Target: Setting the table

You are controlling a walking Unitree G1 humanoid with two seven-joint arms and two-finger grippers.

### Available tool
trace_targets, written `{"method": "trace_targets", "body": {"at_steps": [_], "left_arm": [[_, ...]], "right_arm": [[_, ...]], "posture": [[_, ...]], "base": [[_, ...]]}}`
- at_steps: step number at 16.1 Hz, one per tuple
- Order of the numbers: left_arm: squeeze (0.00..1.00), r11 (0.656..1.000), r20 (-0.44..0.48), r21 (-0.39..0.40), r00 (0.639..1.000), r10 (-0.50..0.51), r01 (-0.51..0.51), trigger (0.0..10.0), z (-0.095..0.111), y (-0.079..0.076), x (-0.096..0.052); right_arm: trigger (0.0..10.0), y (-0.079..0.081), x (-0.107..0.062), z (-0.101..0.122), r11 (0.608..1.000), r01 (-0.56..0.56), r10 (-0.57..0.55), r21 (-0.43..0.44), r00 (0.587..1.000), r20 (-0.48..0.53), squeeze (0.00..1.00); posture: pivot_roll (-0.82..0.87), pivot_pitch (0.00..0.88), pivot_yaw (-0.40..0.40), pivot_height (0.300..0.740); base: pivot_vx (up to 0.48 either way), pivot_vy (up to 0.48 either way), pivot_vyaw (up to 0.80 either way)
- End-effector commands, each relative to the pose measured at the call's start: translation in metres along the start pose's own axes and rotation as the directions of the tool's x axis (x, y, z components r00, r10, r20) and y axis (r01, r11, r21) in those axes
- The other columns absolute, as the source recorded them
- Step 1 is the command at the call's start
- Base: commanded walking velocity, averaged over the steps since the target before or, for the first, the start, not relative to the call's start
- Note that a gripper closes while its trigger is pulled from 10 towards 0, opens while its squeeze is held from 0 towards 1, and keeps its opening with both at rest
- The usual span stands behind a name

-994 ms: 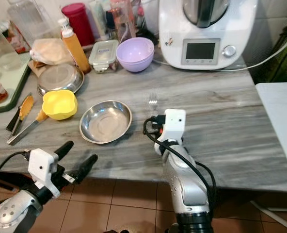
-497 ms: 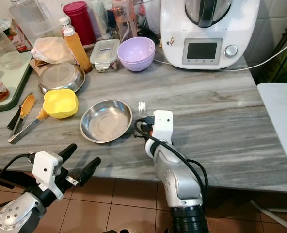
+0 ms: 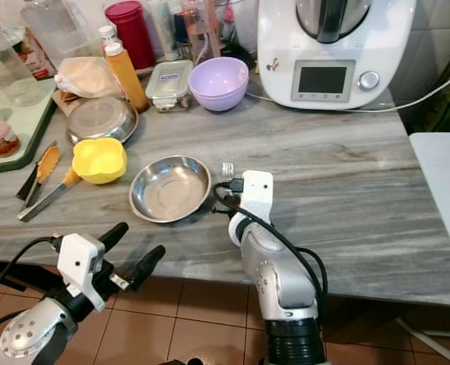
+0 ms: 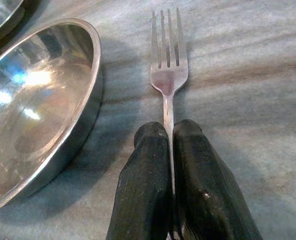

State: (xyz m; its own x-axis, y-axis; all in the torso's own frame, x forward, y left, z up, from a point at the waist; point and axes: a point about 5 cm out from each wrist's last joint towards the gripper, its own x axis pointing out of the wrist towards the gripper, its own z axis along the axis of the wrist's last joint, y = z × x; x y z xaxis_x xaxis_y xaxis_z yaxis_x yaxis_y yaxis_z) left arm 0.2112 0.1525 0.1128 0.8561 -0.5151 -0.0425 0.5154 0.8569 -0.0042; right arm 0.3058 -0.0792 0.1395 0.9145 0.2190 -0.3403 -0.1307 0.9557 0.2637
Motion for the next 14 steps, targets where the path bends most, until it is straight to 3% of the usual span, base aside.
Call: {"method": "trace_targets", "body": {"at_steps": [1,5,6,14], "left_arm": [[0.0,1.0,-0.019,0.015,1.0,-0.002,0.003,10.0,0.0,0.001,-0.002],[0.0,1.0,-0.024,0.018,1.0,-0.006,0.007,10.0,-0.001,0.0,-0.001],[0.0,1.0,-0.027,0.019,1.0,-0.01,0.01,10.0,-0.001,0.0,-0.001],[0.0,0.999,-0.026,0.027,0.999,-0.026,0.027,10.0,-0.001,-0.001,0.0]], "right_arm": [[10.0,-0.01,-0.001,-0.014,0.995,0.091,-0.09,0.03,0.994,-0.058,0.02],[10.0,-0.018,-0.003,-0.01,0.985,0.165,-0.165,0.058,0.986,-0.013,0.0],[10.0,-0.022,-0.003,-0.007,0.98,0.185,-0.185,0.079,0.983,0.004,1.0],[10.0,-0.024,-0.001,-0.004,0.978,0.203,-0.204,0.043,0.979,0.027,1.0]], "posture": [[-0.12,0.164,0.15,0.74],[-0.12,0.158,0.157,0.74],[-0.12,0.157,0.159,0.74],[-0.13,0.154,0.154,0.74]], "base": [[0.0,0.0,0.0],[0.0,0.0,0.0],[0.0,0.0,0.0],[0.0,0.0,0.0]]}}
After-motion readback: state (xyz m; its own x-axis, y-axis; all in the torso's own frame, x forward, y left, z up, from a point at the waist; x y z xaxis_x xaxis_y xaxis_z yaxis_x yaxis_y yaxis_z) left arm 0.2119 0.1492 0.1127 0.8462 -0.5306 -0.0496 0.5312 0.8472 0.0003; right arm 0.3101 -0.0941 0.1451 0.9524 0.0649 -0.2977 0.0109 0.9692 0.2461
